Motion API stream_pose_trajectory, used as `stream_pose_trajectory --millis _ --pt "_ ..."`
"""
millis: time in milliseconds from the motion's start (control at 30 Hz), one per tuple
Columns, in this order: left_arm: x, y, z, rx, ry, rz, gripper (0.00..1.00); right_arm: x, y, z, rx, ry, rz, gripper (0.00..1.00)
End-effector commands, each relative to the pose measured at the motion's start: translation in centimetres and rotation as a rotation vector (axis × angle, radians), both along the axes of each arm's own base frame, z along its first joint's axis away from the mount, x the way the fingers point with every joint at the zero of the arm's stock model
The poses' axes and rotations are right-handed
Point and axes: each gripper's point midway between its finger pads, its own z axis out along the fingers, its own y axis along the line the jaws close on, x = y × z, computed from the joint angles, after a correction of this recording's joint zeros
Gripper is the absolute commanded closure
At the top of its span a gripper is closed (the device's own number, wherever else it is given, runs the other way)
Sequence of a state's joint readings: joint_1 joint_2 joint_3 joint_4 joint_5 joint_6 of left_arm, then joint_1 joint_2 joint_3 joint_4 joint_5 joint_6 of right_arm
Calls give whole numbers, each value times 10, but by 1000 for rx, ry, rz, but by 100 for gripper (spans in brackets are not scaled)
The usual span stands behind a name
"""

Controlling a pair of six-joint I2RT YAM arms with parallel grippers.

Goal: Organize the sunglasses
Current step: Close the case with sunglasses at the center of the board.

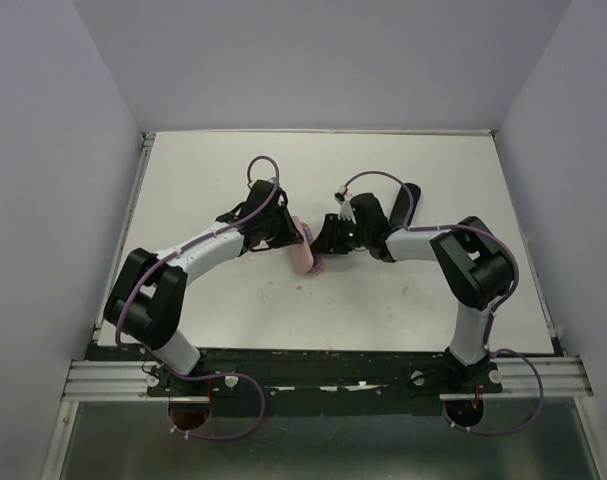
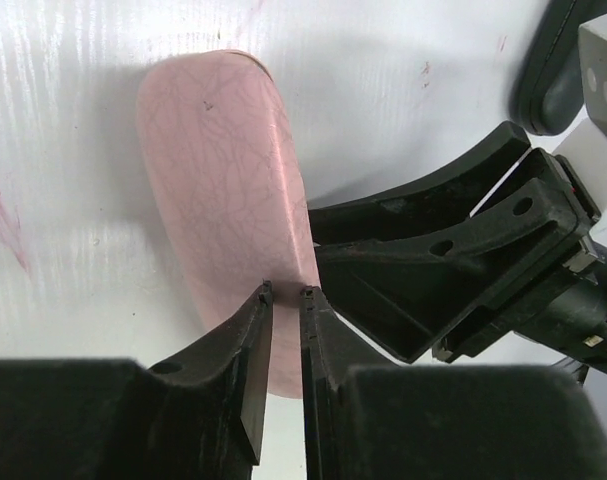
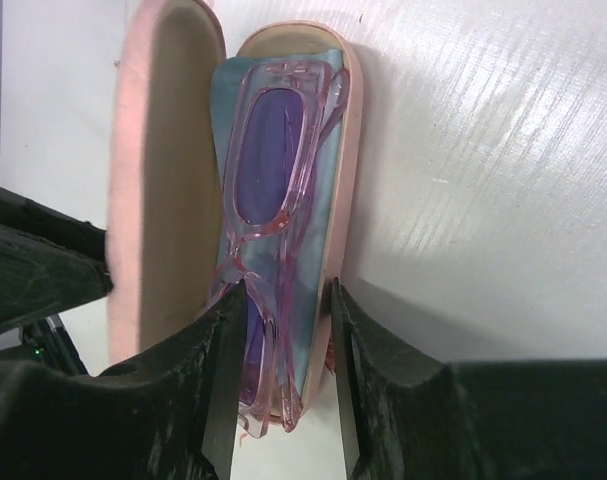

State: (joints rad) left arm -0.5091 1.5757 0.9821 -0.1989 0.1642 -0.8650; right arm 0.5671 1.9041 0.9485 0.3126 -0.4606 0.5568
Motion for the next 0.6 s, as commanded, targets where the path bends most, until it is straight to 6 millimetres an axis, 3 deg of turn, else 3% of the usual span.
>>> stream_pose_trajectory --millis 0,167,333,567 --pt "-10 2 -32 105 87 -6 77 -7 6 -3 34 16 26 56" --pt "-13 -4 -46 140 134 -29 81 -6 3 5 78 36 6 55" --pt "-12 0 -50 178 140 -20 80 9 -17 27 160 53 -90 51" --pt "-12 -7 -58 206 163 -59 81 15 -38 35 201 68 -147 51"
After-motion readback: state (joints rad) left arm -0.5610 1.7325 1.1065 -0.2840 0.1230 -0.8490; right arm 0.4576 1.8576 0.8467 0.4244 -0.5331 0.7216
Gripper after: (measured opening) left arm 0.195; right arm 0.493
